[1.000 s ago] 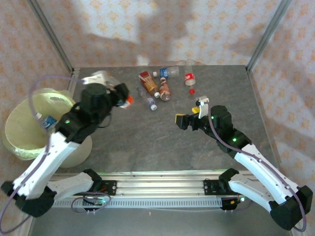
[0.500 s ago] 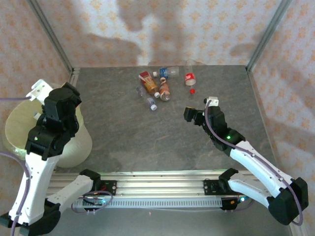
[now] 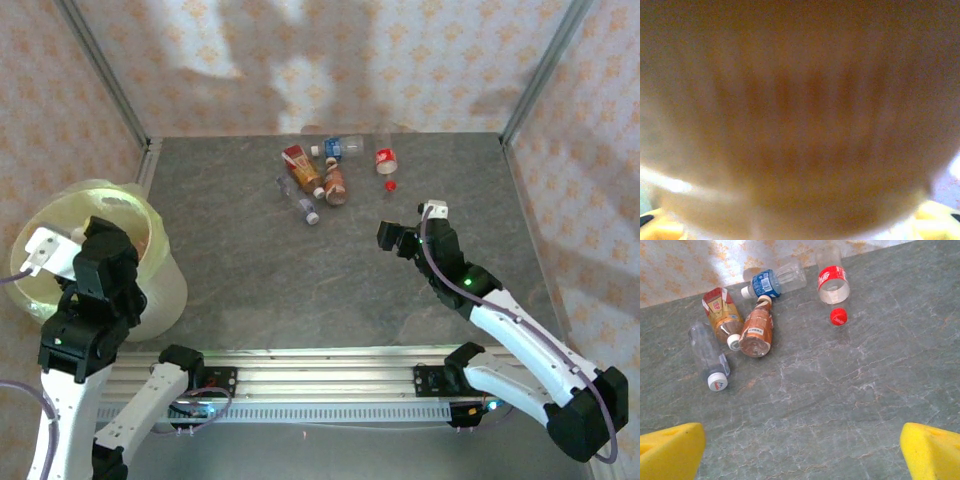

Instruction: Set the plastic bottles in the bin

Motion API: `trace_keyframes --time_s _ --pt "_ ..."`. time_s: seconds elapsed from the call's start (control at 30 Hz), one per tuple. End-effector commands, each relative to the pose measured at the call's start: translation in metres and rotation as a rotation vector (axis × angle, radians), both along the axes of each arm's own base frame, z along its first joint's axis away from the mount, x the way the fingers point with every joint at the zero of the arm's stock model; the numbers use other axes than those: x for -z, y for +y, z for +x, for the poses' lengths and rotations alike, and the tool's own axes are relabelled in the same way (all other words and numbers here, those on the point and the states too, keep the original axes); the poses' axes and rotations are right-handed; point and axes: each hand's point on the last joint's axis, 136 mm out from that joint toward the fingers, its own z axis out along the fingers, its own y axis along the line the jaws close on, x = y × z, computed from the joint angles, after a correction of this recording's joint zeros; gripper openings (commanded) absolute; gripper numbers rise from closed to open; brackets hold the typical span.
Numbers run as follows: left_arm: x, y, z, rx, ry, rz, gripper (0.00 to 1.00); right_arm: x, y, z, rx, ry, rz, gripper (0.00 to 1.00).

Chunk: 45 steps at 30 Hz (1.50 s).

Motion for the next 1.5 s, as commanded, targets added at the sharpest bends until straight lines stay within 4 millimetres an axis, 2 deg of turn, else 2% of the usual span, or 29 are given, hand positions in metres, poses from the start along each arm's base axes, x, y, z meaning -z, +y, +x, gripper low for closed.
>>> trace_keyframes --time_s 0.0,0.17,0.27,0.4,0.5,0.73,1.0,1.1,1.27,1.37,1.47 --pt "0.01 0.002 0.001 -0.025 0.041 -0.004 0.61 -0.001 0.006 0.003 0.0 0.01 0.035 1.0" --pt "0.022 0.004 0.013 -0.043 0.109 -0.019 0.63 -0.001 0.011 0.005 -0.014 0.032 0.036 1.0" --pt "0.032 0.008 0.015 -0.063 0.136 -0.062 0.71 0.0 0.011 0.004 -0.025 0.037 0.02 0.99" --pt "0.055 0.014 0.017 -0.082 0.214 -0.144 0.82 0.005 0.01 0.003 -0.027 0.045 0.005 0.99" --pt "0.063 0.016 0.018 -0.08 0.212 -0.199 0.88 0.007 0.01 0.003 -0.023 0.05 0.008 0.99" --pt "0.048 0.007 0.028 0.012 0.202 -0.23 0.97 0.012 0.009 0.004 -0.01 0.066 0.005 0.99" --pt "0.006 -0.028 0.058 0.284 0.132 -0.249 1.0 0.015 0.012 0.011 0.013 0.087 0.015 0.99" --pt "0.009 -0.038 0.073 0.36 0.152 -0.281 1.0 0.017 0.013 0.013 0.028 0.102 0.034 0.99" --pt "0.024 -0.049 0.092 0.421 0.157 -0.345 1.0 0.026 0.013 0.013 0.04 0.125 0.045 0.99" --pt "0.028 -0.064 0.105 0.508 0.139 -0.397 1.0 0.03 0.012 0.012 0.04 0.131 0.028 0.99" --pt "0.036 -0.071 0.11 0.537 0.174 -0.431 1.0 0.032 0.012 0.013 0.038 0.133 0.013 0.99"
